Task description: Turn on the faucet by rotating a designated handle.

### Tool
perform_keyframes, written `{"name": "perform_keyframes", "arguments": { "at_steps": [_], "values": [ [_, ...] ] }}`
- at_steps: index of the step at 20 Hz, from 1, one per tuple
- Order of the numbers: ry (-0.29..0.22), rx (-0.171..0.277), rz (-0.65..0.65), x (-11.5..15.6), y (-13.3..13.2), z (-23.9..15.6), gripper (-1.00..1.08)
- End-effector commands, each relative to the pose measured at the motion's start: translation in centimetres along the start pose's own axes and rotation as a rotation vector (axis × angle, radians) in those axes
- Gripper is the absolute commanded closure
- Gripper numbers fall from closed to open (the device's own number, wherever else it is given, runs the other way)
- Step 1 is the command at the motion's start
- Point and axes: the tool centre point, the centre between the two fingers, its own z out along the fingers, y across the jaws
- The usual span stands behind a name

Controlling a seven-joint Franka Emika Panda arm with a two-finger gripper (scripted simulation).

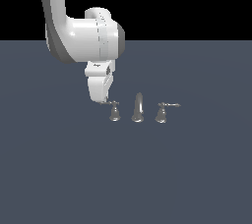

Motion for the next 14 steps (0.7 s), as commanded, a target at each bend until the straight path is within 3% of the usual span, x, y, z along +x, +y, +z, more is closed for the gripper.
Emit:
{"name": "perform_keyframes", "arguments": {
  "at_steps": [1,7,8,14],
  "values": [
    [0.000,0.000,0.000,-0.4,0.8,0.0,1.08],
    [-0.001,0.000,0.000,-1.3,2.5,0.0,1.08],
    [0.000,0.007,0.012,-0.5,1.7,0.0,1.08],
    [-0.001,0.004,0.008,-0.3,3.7,0.0,1.08]
  ]
}}
